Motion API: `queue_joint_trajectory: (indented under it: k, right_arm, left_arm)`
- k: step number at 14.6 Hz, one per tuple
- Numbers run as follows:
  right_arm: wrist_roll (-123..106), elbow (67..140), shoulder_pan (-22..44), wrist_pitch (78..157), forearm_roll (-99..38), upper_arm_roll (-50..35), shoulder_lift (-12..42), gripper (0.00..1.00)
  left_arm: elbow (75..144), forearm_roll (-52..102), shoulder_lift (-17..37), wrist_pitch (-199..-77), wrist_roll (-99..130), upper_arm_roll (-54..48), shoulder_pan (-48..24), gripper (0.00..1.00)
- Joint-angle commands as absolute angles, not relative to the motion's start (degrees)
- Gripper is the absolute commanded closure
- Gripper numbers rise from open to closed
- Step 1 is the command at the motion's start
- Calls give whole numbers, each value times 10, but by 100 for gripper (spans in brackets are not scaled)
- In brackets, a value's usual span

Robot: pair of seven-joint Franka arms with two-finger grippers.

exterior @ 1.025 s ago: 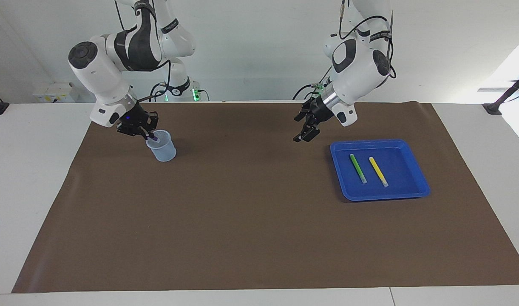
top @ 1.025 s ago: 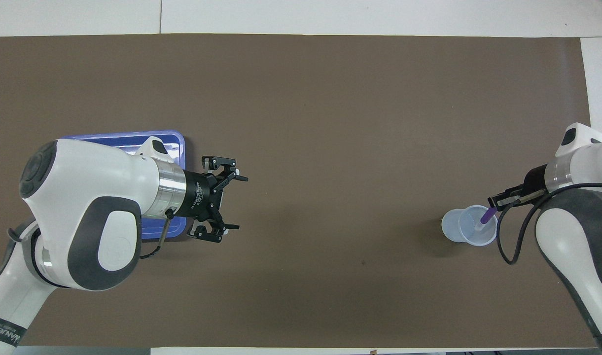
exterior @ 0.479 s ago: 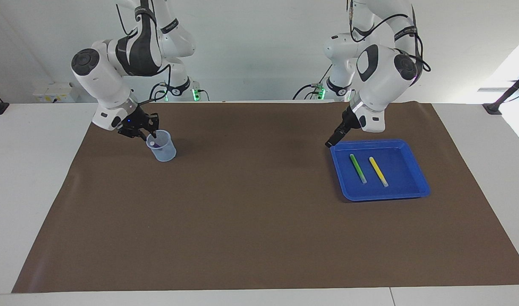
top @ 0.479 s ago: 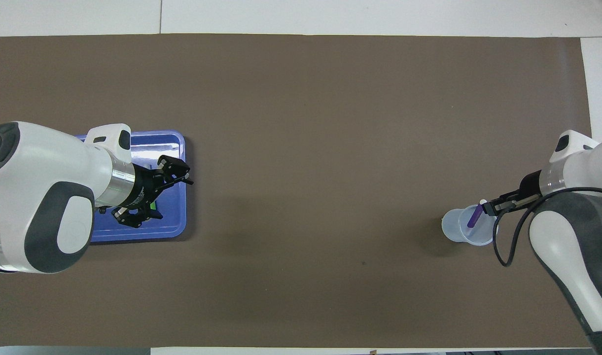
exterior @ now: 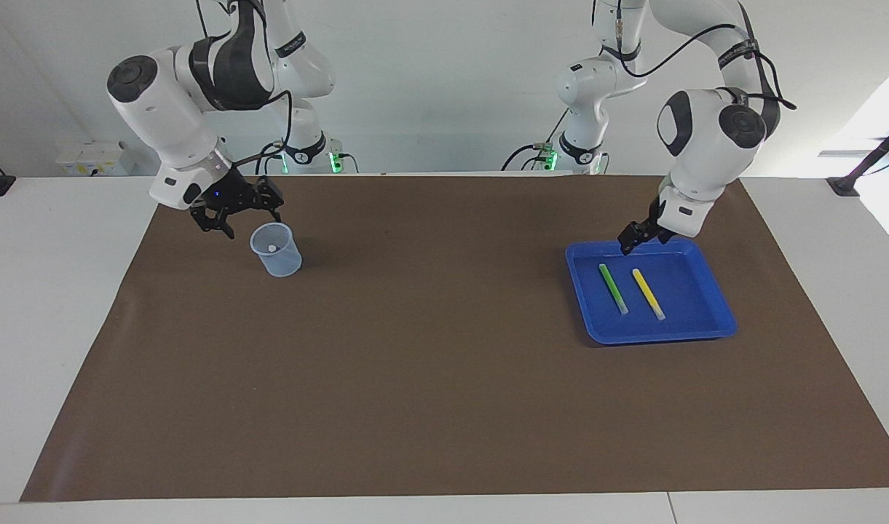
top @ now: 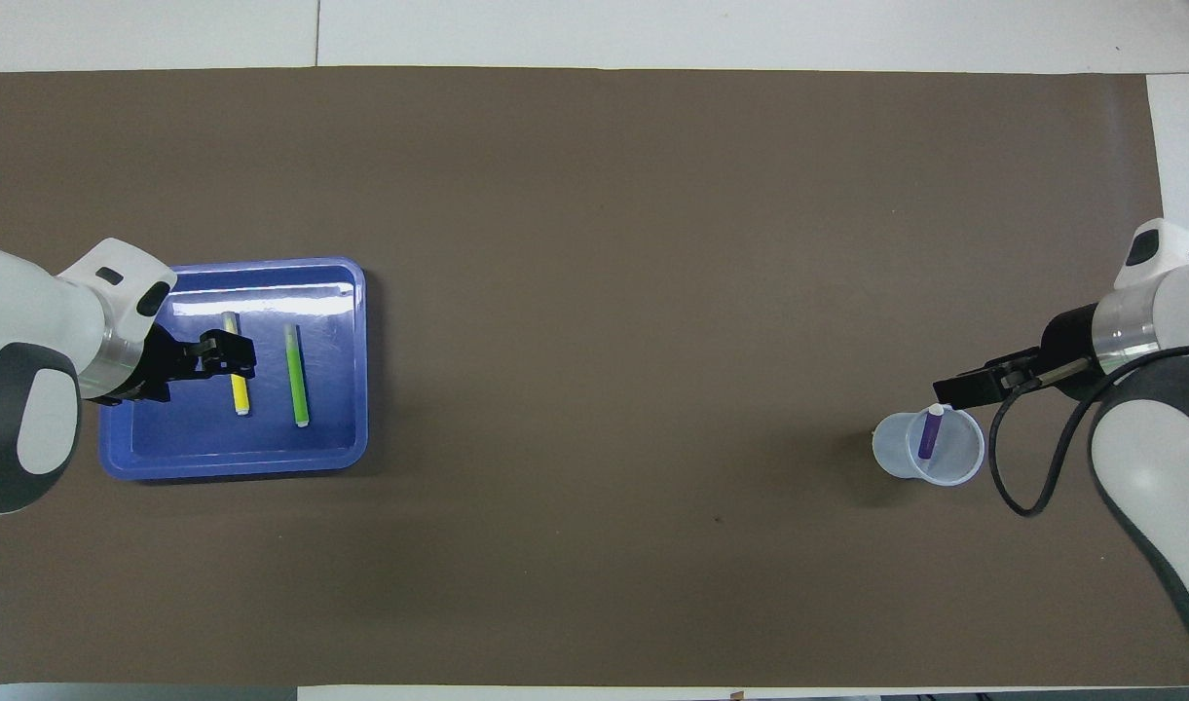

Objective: Transfer and insert pens with both arms
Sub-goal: 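Release the pen into the cup while the left gripper reaches the yellow pen, then grasp the yellow pen with the left gripper while the right gripper returns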

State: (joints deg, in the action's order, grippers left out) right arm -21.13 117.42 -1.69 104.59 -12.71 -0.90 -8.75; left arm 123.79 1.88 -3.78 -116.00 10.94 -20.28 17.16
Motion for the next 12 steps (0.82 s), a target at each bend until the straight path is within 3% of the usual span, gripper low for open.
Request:
queue_joint_trajectory:
  k: [1,5,8,12]
  right_arm:
    - [-193,1158,-18,1031,-216,-11,-86,0]
    - [-44,1151,13,1038,-324,-16,-86,0]
    - [49,1156,35,1037,-383,-16,-91,0]
    - [58,1157,39,1056,-419,-23,-91,0]
  left_arm:
    - [1253,-15,-2,-1215,27,-207,191,0]
    - [1264,-61,53,-1279,20,-207,183,0]
    - [1264,-88,81,-1295,19,-207,185,14]
    - [1264,-88,104,-1315,19,-207,185,24]
